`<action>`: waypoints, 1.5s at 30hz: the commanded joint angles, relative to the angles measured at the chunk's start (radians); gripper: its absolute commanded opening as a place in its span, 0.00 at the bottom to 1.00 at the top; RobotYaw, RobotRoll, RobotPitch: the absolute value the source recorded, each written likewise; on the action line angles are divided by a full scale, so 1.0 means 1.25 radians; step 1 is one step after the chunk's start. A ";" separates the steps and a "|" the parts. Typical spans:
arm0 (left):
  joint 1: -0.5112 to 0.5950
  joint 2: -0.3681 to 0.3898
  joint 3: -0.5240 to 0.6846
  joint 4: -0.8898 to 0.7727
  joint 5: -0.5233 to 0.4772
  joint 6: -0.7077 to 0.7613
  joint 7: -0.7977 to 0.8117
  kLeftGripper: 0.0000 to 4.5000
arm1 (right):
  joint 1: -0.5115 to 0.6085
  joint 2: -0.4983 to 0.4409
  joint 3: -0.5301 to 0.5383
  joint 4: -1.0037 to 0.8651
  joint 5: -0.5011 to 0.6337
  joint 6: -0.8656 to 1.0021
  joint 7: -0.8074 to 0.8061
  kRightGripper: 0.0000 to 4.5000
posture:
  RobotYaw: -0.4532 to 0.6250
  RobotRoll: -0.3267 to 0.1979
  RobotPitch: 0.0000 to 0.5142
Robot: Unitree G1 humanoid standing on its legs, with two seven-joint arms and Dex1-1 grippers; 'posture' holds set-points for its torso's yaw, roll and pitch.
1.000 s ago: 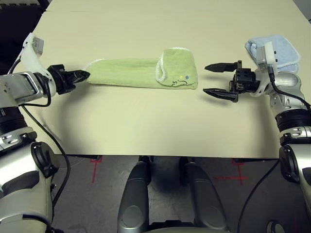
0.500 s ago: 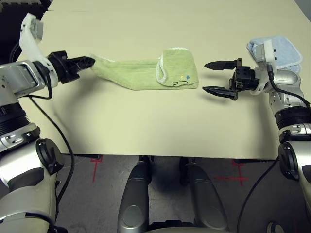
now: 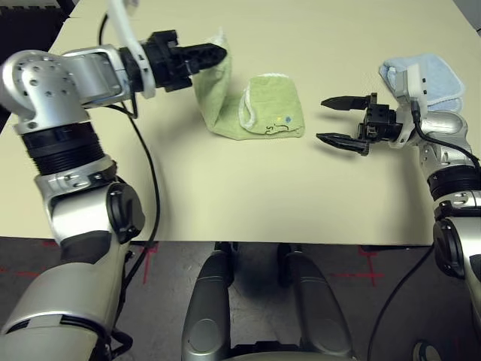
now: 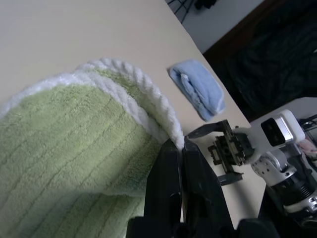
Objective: Fold the towel and set it aside.
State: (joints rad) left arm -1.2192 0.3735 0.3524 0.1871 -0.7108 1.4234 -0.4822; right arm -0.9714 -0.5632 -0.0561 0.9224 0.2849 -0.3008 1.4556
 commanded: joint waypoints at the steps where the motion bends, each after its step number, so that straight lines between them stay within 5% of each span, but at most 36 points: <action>1: -0.005 -0.022 -0.038 -0.005 0.003 -0.039 -0.001 0.00 | 0.000 -0.010 -0.011 0.009 -0.007 -0.009 0.001 1.00 | 0.49 0.62 0.61; 6: -0.008 -0.081 -0.072 0.011 0.009 -0.091 0.009 0.00 | -0.001 -0.014 -0.011 0.016 -0.010 -0.015 -0.009 1.00 | 0.49 0.62 0.60; 16: 0.027 -0.095 -0.219 0.058 0.074 -0.212 -0.048 0.00 | 0.004 -0.009 -0.011 -0.001 -0.005 -0.008 -0.020 1.00 | 0.48 0.62 0.61; 35: 0.097 -0.165 -0.339 0.058 0.132 -0.240 -0.047 0.00 | -0.006 -0.006 -0.006 0.001 -0.008 -0.009 -0.027 1.00 | 0.48 0.62 0.61; 39: 0.104 -0.161 -0.363 0.082 0.181 -0.284 -0.043 0.22 | -0.006 -0.006 -0.006 -0.003 -0.008 -0.008 -0.026 1.00 | 0.48 0.62 0.61; 45: 0.064 -0.149 -0.347 0.098 0.212 -0.324 -0.052 0.72 | -0.009 -0.007 -0.005 0.001 -0.009 -0.009 -0.026 1.00 | 0.48 0.62 0.60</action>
State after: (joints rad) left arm -1.1226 0.1826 -0.0781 0.3038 -0.4634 1.0371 -0.5375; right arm -0.9788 -0.5669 -0.0561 0.9300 0.2829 -0.3096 1.4165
